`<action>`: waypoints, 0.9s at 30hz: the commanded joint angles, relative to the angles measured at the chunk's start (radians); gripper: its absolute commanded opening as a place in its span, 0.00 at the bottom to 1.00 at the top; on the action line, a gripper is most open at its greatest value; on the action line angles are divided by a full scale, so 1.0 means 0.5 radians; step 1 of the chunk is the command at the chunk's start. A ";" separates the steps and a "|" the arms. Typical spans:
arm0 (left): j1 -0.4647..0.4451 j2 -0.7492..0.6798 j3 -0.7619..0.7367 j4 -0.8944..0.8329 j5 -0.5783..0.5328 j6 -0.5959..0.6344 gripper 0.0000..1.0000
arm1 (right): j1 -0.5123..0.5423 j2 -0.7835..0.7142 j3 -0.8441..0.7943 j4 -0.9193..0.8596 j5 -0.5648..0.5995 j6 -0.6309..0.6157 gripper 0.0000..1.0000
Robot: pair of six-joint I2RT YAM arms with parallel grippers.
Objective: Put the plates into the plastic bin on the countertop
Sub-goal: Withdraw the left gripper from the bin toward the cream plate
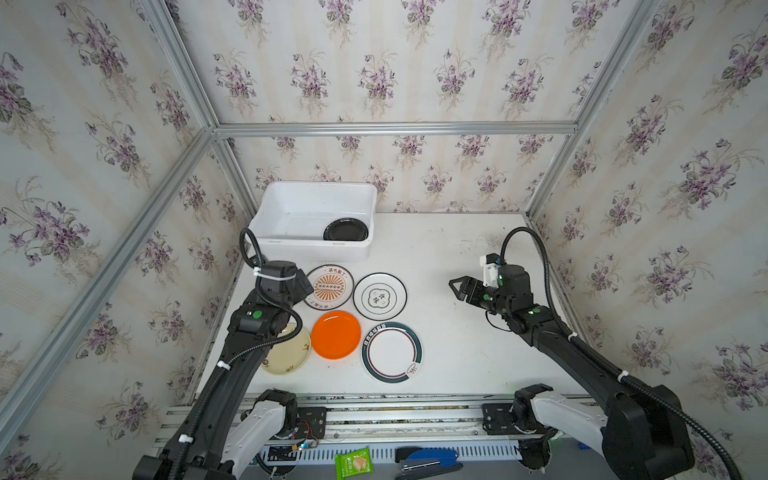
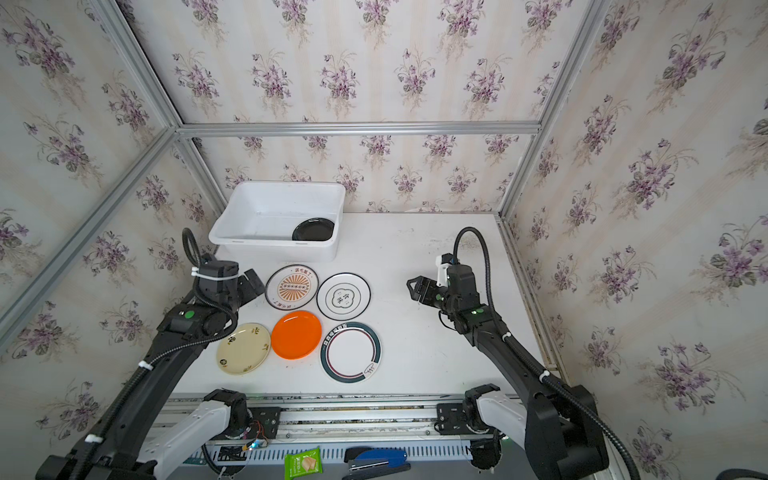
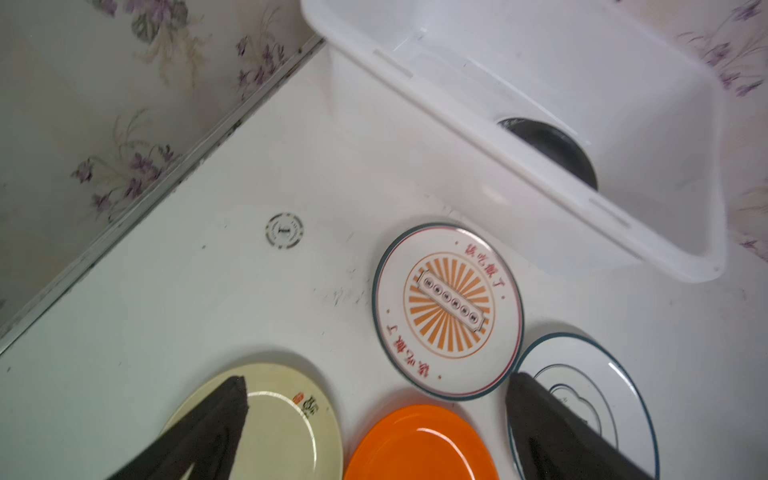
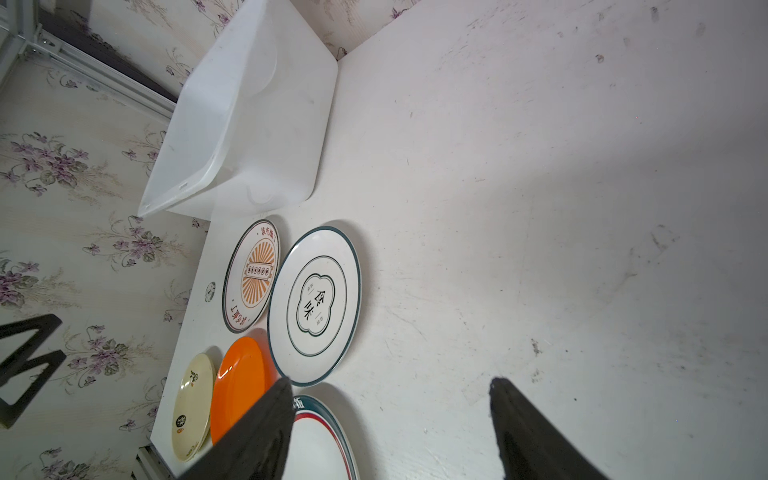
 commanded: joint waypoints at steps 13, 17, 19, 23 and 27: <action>0.127 -0.281 -0.546 -0.283 0.035 -0.357 0.99 | 0.018 -0.025 -0.015 0.064 0.007 -0.044 0.77; 0.141 -0.278 -0.642 -0.228 0.129 -0.414 0.99 | 0.019 -0.023 -0.019 0.056 0.022 -0.036 0.77; 0.144 -0.281 -0.670 -0.194 0.168 -0.439 0.99 | 0.019 -0.022 -0.023 0.059 0.017 -0.026 0.77; 0.155 -0.279 -0.733 -0.109 0.204 -0.466 0.99 | 0.019 -0.017 -0.024 0.061 0.015 -0.029 0.77; 0.191 -0.203 -0.793 0.033 0.309 -0.466 0.99 | 0.022 -0.020 -0.020 0.055 0.019 -0.032 0.77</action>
